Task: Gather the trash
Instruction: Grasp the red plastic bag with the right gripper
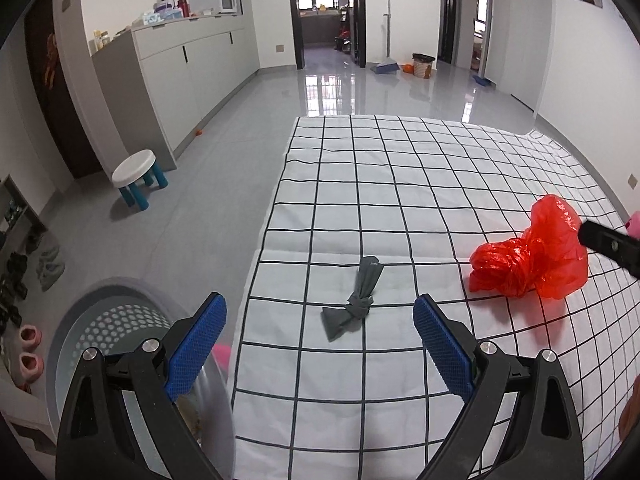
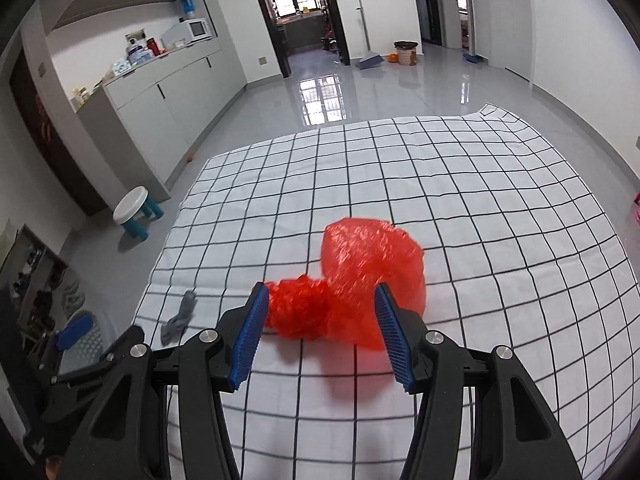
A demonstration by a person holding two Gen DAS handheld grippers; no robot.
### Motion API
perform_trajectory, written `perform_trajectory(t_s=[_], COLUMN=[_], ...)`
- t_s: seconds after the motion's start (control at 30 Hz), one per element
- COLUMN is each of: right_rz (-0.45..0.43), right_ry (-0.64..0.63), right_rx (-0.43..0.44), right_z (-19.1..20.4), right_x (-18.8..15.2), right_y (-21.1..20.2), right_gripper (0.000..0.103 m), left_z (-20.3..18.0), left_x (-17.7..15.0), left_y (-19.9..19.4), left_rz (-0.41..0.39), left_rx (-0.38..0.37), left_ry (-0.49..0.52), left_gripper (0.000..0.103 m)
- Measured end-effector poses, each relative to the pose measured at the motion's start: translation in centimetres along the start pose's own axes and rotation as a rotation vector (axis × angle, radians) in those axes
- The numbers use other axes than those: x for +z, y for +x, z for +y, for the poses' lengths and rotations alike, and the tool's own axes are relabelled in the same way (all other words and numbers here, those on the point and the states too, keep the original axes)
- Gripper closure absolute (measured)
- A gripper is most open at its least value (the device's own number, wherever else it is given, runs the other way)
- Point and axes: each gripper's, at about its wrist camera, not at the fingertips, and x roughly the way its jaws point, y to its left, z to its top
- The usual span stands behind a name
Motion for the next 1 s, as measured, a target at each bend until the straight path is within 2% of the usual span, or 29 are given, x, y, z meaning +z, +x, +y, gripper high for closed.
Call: perform_trajectory(t_s=[0.03,0.07,0.13,0.47,0.73,1.0], right_rz=[0.004,0.011,0.018,0.127,0.134,0.123], right_ry=[0.002,0.002,-0.004,-0.023,-0.027,-0.032], right_rx=[-0.003,-0.008,-0.026,-0.077,-0.063,0.001], right_z=[0.0,0.0,-0.1,-0.3,-0.4,0.0], right_x=[0.2,0.4,0.6,-0.3,-1.0,-1.0], right_y=[0.3,0.8,1.7,6.4,7.4,6.9], right_gripper=[0.049,0.043,0.041,0.041,0.041,0.082], left_z=[-0.1,-0.1,-0.1,0.1,0.0,-0.4], left_x=[-0.1,-0.2,-0.4,-0.6,-0.8,-0.8], left_y=[0.1,0.3,0.4,1.2,1.3,1.5], left_rz=[0.000,0.001,0.005,0.016,0.022,0.025], left_rx=[-0.001,0.000,-0.001,-0.001,0.003,-0.002], left_ry=[0.004,0.007,0.011,0.001,0.000,0.004], left_gripper=[0.010,0.010,0.010,0.010,0.010,0.010])
